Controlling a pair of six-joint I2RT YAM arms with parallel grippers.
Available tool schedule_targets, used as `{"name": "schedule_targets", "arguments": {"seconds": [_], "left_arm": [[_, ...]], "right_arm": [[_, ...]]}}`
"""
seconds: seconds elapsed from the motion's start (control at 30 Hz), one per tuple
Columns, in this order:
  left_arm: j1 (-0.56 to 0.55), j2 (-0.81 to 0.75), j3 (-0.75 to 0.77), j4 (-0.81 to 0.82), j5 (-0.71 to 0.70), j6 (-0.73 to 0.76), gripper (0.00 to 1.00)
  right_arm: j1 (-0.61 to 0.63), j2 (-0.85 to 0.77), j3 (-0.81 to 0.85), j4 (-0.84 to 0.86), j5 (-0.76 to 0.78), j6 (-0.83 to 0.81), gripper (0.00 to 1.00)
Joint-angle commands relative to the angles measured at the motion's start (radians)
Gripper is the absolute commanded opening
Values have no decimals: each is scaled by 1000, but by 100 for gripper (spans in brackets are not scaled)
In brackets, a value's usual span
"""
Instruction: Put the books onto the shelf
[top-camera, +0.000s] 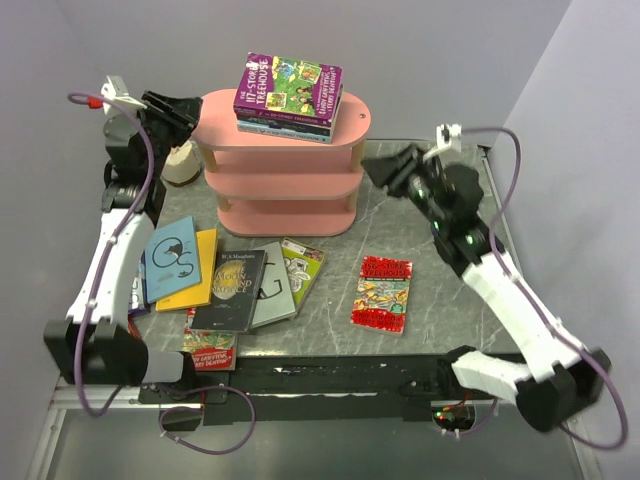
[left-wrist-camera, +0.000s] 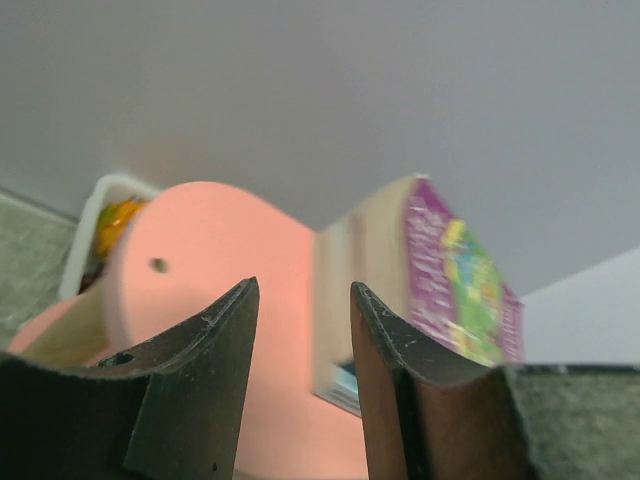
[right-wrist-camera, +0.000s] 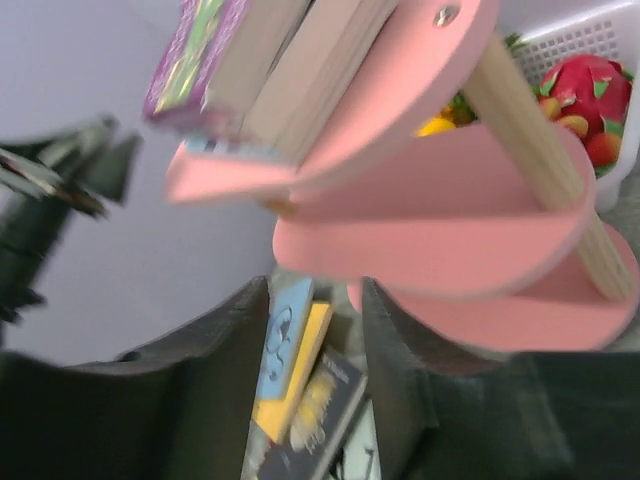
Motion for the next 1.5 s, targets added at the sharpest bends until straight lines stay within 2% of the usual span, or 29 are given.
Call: {"name": "schedule_targets", "arguments": {"seconds": [0.0, 0.2, 0.43, 0.63, 0.83, 1.07, 1.47], "left_arm": [[37, 114, 50, 18, 57, -63, 47], [37, 209, 106, 64, 166, -98, 46], [37, 249, 119, 109, 270, -113, 41], [36, 268, 120, 72, 369, -120, 38], [-1, 279, 128, 11, 413, -98, 36], [-7, 231, 54, 26, 418, -101, 35], [-7, 181, -6, 41, 424, -109, 33]], "right_arm": [[-54, 193, 225, 50, -36, 118, 42], [-94, 391, 487, -41, -70, 130, 32], [-103, 474, 532, -50, -123, 142, 24], [-105, 528, 575, -78, -153, 145, 24], [-106, 603, 705, -183, -182, 133, 25], [-108, 690, 850, -277, -223, 132, 26], [-112, 775, 969, -349, -257, 118, 27]]}}
